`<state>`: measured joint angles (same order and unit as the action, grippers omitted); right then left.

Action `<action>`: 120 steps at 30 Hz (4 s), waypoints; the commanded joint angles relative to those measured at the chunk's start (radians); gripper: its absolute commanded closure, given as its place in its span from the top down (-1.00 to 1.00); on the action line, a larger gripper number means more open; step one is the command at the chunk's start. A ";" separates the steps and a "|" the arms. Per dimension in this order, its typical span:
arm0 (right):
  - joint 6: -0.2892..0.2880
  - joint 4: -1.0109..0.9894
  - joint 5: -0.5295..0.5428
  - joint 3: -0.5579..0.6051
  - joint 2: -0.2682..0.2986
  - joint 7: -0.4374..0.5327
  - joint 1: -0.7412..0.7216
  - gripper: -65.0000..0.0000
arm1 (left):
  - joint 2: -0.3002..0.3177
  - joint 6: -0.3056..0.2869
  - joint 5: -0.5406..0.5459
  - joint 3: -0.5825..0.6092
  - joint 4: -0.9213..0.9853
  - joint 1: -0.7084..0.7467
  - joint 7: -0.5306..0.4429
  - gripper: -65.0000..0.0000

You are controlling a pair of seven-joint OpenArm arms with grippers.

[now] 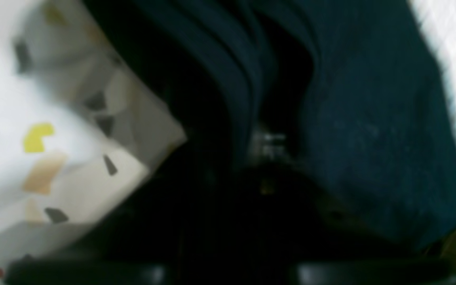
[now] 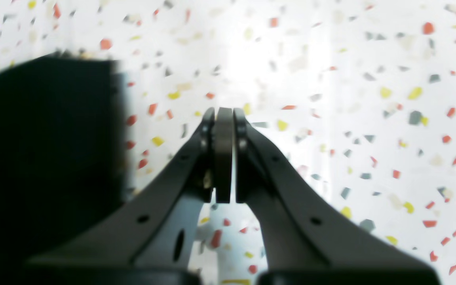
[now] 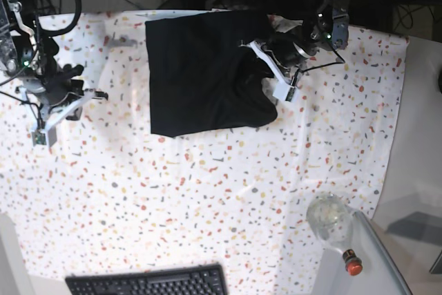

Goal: Layout the t-shirt on the table in an organized manner, then fold the t-shirt properly
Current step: 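Grasp the bundle edge with the left gripper and square it, then straighten the bundle's top edge with both grippers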

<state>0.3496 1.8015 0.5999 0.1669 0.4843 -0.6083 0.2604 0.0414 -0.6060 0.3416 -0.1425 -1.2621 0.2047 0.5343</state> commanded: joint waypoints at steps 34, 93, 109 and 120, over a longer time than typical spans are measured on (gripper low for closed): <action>-0.174 -0.133 -0.002 -0.445 -0.135 0.049 0.201 -1.00 | -0.076 0.005 -0.511 0.993 0.370 -0.695 0.088 -1.00; -0.175 0.151 -0.004 -0.229 -0.134 0.049 0.287 -1.00 | 0.104 0.005 -0.519 0.798 -0.347 -0.509 0.395 -0.68; -0.174 0.116 -0.134 0.230 -0.166 0.051 0.155 -1.00 | 0.157 0.010 -0.520 0.579 -0.466 -0.034 0.197 -1.00; -0.174 -0.104 -0.239 0.234 -0.253 0.130 0.138 -1.00 | 0.157 0.010 -0.520 0.565 -0.347 -0.040 0.195 -1.00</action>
<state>0.1745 1.6772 0.3649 0.4038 0.2295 -0.4965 0.3977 0.1993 -0.5991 -0.1791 0.4255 -1.5902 0.1696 0.7292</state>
